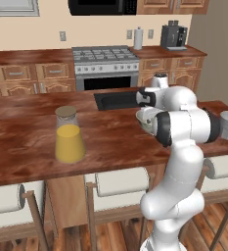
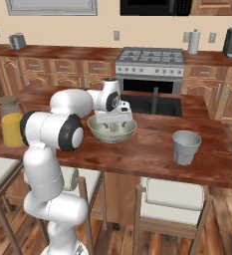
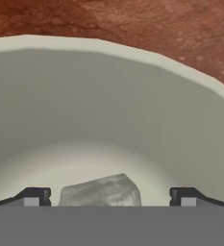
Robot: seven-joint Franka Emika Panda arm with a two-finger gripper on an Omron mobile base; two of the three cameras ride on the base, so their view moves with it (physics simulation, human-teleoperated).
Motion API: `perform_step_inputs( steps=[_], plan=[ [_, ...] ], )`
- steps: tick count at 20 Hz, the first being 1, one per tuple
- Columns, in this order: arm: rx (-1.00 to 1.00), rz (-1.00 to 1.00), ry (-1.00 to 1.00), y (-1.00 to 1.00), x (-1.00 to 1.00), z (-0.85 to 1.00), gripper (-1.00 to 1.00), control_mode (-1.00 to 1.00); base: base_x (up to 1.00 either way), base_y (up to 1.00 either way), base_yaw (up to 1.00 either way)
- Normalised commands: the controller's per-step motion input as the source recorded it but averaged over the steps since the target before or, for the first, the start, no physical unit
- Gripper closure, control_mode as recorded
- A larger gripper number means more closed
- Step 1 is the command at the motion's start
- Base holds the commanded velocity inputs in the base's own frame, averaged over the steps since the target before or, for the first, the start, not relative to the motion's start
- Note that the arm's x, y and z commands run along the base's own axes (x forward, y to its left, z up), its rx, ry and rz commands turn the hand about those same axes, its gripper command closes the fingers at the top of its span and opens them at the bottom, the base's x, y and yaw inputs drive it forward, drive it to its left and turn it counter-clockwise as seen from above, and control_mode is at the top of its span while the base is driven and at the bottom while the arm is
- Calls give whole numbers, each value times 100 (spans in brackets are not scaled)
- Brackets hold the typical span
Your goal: There are two ice cubes in the ice bowl. Place both ice cubes in the glass cup.
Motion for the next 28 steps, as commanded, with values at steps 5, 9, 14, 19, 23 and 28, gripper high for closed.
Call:
perform_step_inputs(
  steps=[5, 9, 14, 19, 23, 28],
  plan=[
    [0, 0, -7, 0, 0, -16, -100, -100, 0, 0, 0],
    [-1, 0, -9, 6, 2, -14, 100, -100, 0, 0, 0],
    [0, 0, 0, 1, 0, -1, 100, -100, 0, 0, 0],
    [0, -1, -12, 0, -30, 24, 100, -100, 0, 0, 0],
    [0, -15, -19, 0, -62, 95, 100, -100, 0, 0, 0],
    [2, -20, -6, 0, -91, 99, 100, -100, 0, 0, 0]
  ],
)
